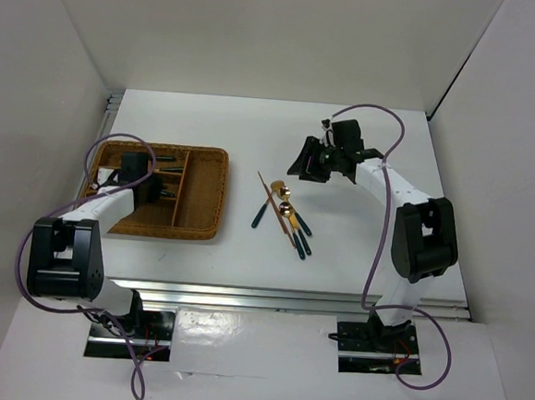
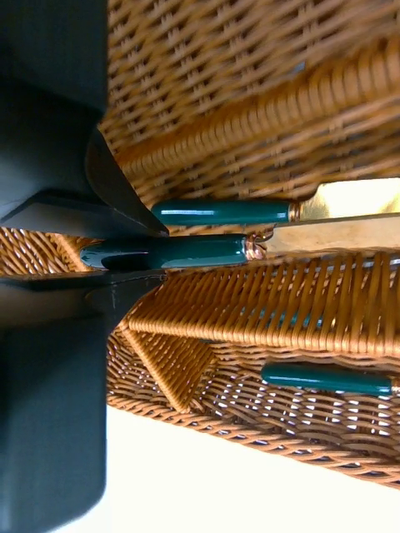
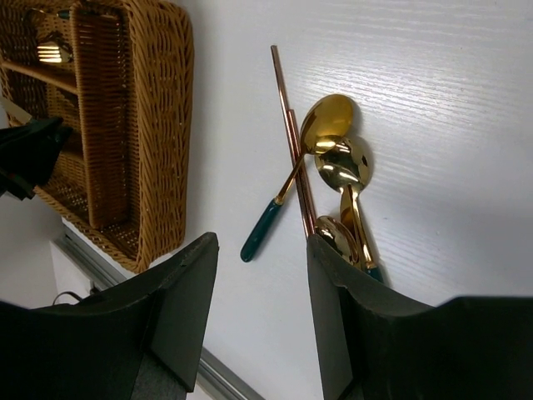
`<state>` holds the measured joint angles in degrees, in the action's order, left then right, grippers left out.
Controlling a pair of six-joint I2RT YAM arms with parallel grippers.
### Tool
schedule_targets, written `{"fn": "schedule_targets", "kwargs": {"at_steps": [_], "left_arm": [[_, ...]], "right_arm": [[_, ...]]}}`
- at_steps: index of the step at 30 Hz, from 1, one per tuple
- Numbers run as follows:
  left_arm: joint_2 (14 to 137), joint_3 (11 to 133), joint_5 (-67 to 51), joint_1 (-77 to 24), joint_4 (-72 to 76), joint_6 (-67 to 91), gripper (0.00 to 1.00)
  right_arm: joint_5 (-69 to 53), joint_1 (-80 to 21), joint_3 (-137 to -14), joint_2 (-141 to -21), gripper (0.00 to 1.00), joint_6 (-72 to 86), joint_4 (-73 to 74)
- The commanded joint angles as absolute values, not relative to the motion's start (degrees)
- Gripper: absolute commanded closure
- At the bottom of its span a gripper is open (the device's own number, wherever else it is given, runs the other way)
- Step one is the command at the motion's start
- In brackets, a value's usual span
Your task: Sort the eating utensils into containers
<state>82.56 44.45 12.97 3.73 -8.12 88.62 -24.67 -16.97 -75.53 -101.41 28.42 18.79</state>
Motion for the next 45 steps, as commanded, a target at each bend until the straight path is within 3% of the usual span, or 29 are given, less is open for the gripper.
{"fn": "schedule_targets", "kwargs": {"at_steps": [1,4,9,13,21,29,36,45], "left_arm": [[84.10,48.42,11.87,4.04,-9.05,89.21,0.65],[84.11,49.04,10.55,4.04,-9.67,89.21,0.59],[84.11,49.74,10.55,4.04,-10.46,89.82,0.37],[82.97,52.02,9.94,4.04,-13.36,89.21,0.32],[80.33,58.34,0.72,4.04,-8.89,68.32,0.30],[85.33,66.61,-20.81,-3.40,-4.04,44.58,0.32],[90.78,76.46,-22.41,-16.69,-11.50,25.08,0.33],[93.77,74.71,-20.83,-22.85,-12.13,23.20,0.34]], "right_arm": [[-24.70,-16.70,-78.05,-102.04,0.46,26.72,19.42],[-24.70,-16.70,-78.57,-102.57,0.46,26.20,19.42],[-24.08,-16.70,-78.05,-102.57,0.46,25.66,20.04],[-23.55,-16.70,-76.82,-102.57,0.46,25.14,20.04],[-18.99,-16.70,-73.05,-103.71,0.49,22.76,22.41],[-16.79,-19.68,-70.14,-103.71,0.53,22.24,22.94],[-15.38,-21.71,-71.19,-103.18,0.54,23.99,22.41],[-10.28,-21.71,-66.89,-102.49,0.57,23.99,24.43]]}}
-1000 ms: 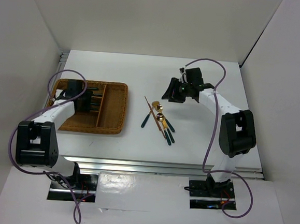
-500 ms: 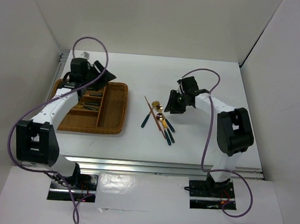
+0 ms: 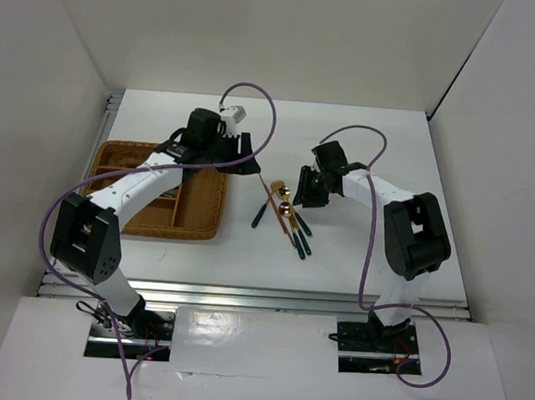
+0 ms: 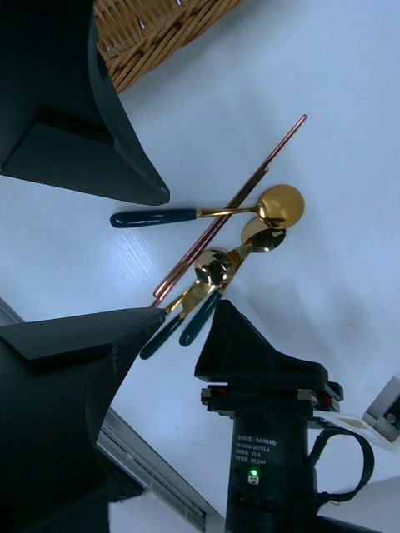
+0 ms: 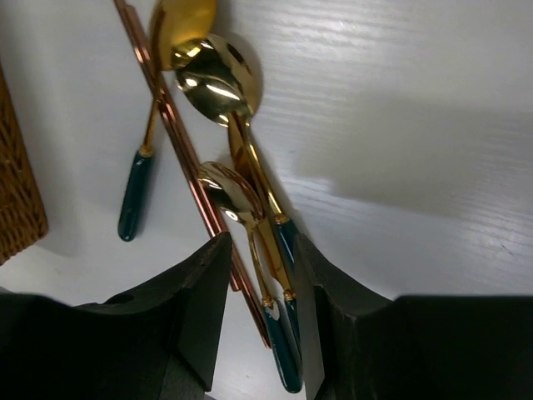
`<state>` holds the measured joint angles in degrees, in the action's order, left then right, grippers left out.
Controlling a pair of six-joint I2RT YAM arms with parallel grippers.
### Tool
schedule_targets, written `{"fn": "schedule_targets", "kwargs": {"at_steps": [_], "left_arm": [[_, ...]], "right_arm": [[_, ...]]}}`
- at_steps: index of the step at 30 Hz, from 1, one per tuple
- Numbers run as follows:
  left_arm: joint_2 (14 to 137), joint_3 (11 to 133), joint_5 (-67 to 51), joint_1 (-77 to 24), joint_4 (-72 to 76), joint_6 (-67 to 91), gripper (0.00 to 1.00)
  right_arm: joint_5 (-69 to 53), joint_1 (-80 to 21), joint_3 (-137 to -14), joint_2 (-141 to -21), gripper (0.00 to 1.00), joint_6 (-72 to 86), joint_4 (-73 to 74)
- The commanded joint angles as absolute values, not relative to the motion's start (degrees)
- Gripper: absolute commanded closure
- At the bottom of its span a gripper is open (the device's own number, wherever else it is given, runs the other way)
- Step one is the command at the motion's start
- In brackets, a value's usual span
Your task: Sort the eating utensils into containers
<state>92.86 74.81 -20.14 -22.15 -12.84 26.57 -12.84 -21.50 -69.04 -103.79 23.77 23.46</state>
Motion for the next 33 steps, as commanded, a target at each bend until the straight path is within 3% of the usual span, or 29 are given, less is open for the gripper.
{"fn": "schedule_targets", "kwargs": {"at_steps": [1,8,18,23,33], "left_arm": [[93.78,74.71,-20.31,-23.37,-12.13,23.20,0.34],[98.61,73.66,-19.60,-25.66,-13.36,24.87,0.36],[103.10,74.79,-17.06,-29.70,-14.68,24.88,0.38],[105.02,75.32,-15.12,-30.76,-15.91,24.87,0.39],[105.56,75.32,-14.50,-31.29,-16.44,24.35,0.41]], "right_arm": [[-10.28,-21.71,-66.88,-102.48,0.57,24.60,24.43],[-10.90,-22.23,-62.67,-102.48,0.64,25.75,24.43],[-6.50,-22.24,-62.75,-100.20,0.64,26.81,26.98],[-2.74,-22.24,-63.28,-98.00,0.58,27.33,28.12],[-4.56,-23.55,-64.26,-91.59,0.56,27.33,33.40]]}}
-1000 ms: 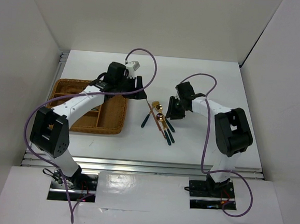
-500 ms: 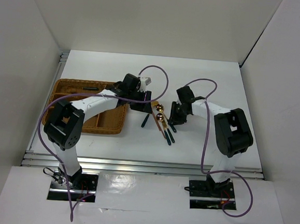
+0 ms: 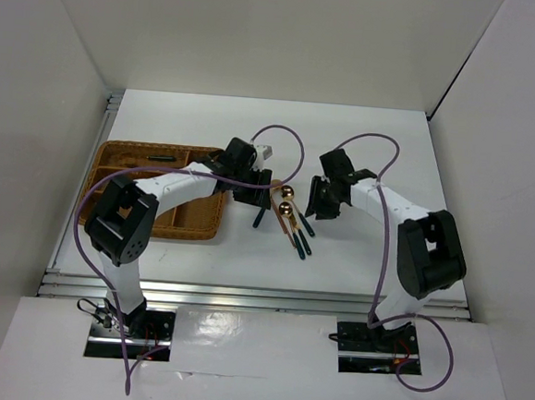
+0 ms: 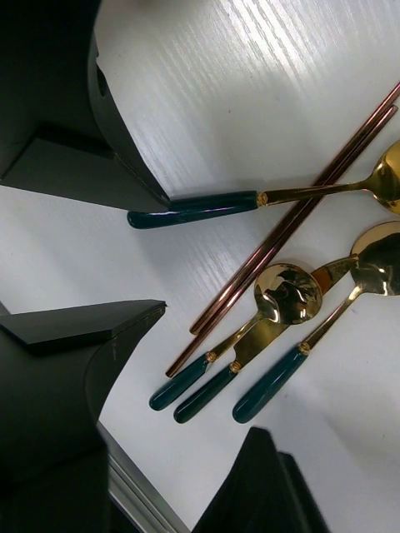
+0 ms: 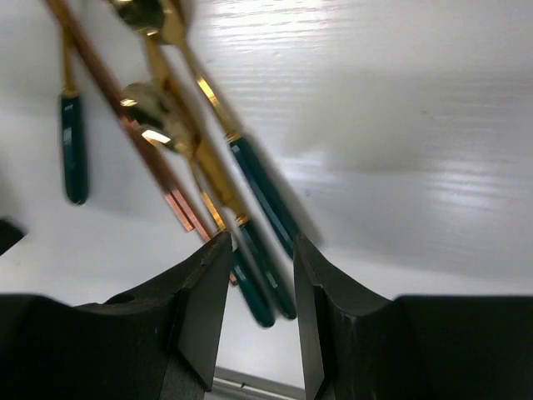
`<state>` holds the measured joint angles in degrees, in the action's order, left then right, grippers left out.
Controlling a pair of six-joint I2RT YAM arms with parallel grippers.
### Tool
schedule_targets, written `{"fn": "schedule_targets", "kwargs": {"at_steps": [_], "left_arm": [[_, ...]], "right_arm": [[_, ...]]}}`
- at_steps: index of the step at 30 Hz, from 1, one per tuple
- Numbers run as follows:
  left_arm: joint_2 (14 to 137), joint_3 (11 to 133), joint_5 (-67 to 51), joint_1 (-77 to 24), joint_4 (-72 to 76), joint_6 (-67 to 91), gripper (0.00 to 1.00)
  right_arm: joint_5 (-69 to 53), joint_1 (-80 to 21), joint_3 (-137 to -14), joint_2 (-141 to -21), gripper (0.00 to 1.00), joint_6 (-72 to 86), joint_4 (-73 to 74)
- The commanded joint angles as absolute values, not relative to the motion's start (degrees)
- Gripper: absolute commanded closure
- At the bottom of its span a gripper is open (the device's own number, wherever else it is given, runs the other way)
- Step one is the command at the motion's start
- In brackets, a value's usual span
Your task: Sort the eating utensils into containers
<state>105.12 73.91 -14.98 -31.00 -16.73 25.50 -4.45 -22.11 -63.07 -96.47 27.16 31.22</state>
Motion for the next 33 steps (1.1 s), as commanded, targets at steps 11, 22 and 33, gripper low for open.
{"fn": "schedule_targets", "kwargs": {"at_steps": [11,22,33], "left_arm": [[105.56,73.65,-13.97,-31.29,-16.44,24.87,0.41],[104.94,73.65,-12.92,-31.29,-17.49,24.87,0.41],[105.47,74.18,-12.39,-31.29,-18.02,24.87,0.42]], "right_arm": [[-6.94,-27.86,-57.40,-88.85,0.65,28.39,31.38],[-4.75,-28.92,-56.87,-94.13,0.66,28.39,29.71],[-2.55,-29.44,-58.53,-97.46,0.67,27.86,29.18]]}}
